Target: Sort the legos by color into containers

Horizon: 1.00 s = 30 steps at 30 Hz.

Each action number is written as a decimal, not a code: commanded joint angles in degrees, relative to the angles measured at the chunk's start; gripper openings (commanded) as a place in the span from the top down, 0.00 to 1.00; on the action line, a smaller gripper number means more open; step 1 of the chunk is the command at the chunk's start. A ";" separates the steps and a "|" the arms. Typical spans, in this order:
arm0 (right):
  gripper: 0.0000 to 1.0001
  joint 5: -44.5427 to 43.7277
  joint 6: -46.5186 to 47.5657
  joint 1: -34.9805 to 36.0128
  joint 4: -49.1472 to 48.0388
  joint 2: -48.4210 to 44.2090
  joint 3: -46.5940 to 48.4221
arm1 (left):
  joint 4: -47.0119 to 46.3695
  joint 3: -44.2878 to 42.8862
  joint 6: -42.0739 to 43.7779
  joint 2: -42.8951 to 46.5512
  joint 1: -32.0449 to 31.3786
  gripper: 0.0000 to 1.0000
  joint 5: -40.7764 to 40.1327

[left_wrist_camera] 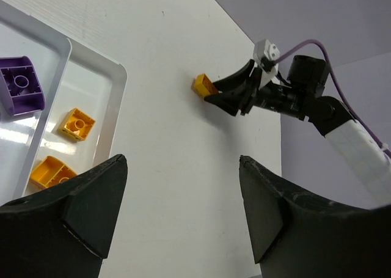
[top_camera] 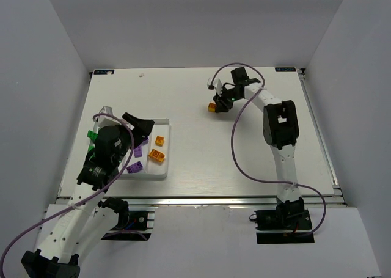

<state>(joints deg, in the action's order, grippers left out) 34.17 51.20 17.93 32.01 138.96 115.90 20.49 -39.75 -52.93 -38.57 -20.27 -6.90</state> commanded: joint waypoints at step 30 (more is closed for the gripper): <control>0.82 -6.84 -62.36 30.58 -40.88 -17.05 -24.13 | 3.68 0.11 -0.16 9.74 -0.21 0.17 -3.12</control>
<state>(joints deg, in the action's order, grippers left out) 29.67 -8.69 47.62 -2.31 122.02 92.42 23.59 -40.10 -52.73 -28.84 -20.27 -9.72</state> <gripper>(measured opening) 0.419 0.831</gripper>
